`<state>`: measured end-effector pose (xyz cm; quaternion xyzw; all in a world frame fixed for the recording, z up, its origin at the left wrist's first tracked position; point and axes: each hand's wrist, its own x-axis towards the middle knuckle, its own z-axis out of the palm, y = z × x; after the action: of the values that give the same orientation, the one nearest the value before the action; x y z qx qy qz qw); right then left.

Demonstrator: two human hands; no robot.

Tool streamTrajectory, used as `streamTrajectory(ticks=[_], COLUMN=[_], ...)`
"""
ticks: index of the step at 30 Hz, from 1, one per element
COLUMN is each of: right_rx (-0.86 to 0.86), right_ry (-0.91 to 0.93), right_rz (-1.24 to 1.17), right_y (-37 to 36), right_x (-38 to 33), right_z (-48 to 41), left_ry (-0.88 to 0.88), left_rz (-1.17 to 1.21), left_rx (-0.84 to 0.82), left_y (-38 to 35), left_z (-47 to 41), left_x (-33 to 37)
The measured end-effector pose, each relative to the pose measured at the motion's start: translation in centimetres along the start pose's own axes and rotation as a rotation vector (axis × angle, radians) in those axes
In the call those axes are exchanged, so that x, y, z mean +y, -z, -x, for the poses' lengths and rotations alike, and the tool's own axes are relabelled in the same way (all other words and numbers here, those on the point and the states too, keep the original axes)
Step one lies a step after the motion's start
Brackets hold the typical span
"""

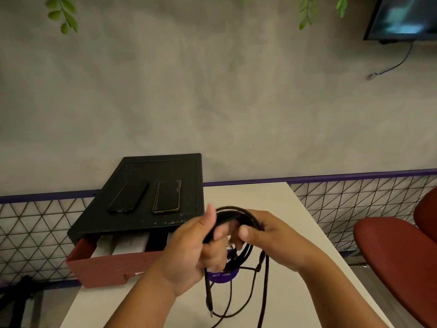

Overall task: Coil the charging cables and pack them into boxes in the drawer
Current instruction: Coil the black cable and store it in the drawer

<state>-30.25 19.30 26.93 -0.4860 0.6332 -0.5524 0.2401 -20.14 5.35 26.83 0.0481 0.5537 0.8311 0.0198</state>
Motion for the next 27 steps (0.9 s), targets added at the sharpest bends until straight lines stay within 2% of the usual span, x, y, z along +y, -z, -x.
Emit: streamTrajectory(ticks=[3,7,13,16,19,22,25,27], right_rx=[0.029,0.142,0.314,0.304,0.242,0.211,0.247,0.251], right_ry=[-0.020,-0.086,-0.066,-0.072,-0.106,-0.127,-0.227,-0.278], right_rz=[0.065,0.307,0.555,0.639,0.529,0.430,0.572,0.760], right_y=[-0.3,-0.8,-1.3,-1.5,-1.0,0.7,2.3,3.3], right_x=[-0.2,-0.7,-1.0,-0.8,-0.1,1.1,2.5,3.5], right_z=[-0.2,-0.6,-0.9,-1.0,-0.7,0.3,1.4,2.0], left_ry=[0.034,0.057,0.016,0.025,0.006,-0.067,-0.135,-0.166], left_rz=[0.156,0.232,0.295,0.253,0.210,0.338,0.561,0.587], left_rx=[0.051,0.074,-0.048,0.074,0.149,0.060,-0.247,-0.194], left_y=[0.1,-0.1,0.7,0.3,0.1,1.3,3.6,4.9], left_z=[-0.2,-0.3,-0.3,-0.3,-0.1,0.3,0.3,0.7], left_x=[0.2,0.0,0.0,0.1,0.2,0.9,1.9,2.2])
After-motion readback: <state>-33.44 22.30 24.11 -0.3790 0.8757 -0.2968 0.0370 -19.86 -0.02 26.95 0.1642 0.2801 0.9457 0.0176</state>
